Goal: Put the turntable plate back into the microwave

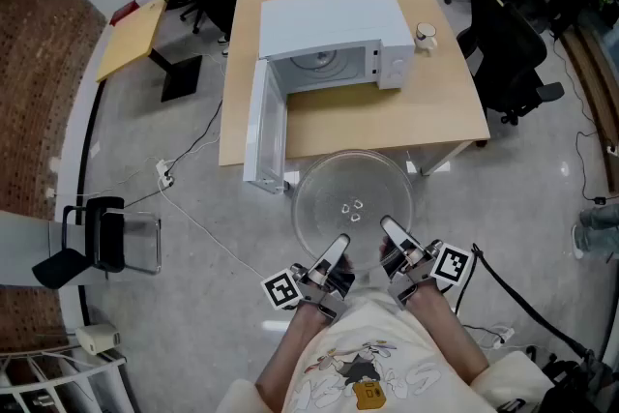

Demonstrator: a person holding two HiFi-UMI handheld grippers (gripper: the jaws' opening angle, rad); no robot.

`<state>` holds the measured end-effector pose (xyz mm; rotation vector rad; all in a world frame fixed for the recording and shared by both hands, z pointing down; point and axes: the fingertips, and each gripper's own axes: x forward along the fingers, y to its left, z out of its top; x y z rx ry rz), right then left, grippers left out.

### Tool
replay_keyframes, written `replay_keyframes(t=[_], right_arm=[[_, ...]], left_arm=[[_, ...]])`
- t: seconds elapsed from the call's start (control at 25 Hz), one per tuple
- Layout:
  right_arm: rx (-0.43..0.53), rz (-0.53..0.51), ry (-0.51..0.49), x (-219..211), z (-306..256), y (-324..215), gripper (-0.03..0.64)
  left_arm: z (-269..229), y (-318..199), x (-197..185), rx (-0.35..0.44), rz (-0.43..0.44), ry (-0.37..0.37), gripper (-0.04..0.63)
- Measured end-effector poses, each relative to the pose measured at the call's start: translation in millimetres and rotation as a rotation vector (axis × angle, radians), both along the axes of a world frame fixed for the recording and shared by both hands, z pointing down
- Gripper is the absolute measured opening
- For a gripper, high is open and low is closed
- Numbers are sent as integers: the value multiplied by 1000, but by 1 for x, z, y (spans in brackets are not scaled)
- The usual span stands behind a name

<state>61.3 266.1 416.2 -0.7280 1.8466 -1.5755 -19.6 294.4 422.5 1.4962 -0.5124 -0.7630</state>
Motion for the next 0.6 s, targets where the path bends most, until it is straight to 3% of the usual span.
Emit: replay_keyframes(t=[0.6], right_arm=[[12, 4, 12, 1, -2, 4, 51]], left_arm=[[-4, 3, 1, 18, 14, -13, 37]])
